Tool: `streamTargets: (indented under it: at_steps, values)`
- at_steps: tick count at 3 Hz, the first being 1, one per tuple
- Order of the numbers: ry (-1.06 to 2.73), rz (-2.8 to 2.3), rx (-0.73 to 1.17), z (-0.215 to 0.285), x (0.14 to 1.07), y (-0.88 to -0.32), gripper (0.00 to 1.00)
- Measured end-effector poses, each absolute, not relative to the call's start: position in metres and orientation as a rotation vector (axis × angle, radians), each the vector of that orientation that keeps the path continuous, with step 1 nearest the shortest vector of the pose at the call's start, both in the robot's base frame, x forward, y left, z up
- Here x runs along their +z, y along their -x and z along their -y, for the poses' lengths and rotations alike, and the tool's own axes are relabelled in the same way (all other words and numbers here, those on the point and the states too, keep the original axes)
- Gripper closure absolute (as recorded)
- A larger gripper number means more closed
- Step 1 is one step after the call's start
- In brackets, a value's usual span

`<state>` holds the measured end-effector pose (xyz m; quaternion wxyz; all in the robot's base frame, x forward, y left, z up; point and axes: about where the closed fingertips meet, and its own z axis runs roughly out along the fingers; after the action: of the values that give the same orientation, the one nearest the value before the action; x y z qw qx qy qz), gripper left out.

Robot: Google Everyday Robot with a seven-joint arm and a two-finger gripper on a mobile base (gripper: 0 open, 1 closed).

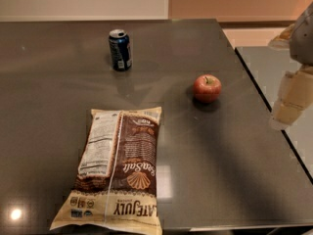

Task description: Move apple near pepsi can

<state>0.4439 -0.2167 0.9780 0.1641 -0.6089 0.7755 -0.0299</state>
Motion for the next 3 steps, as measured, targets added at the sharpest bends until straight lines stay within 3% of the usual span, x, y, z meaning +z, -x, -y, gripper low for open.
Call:
streamTargets:
  at_steps: [3]
  values:
    - [1.69,-2.148,-0.002,0.217,0.951,-0.526,0.0]
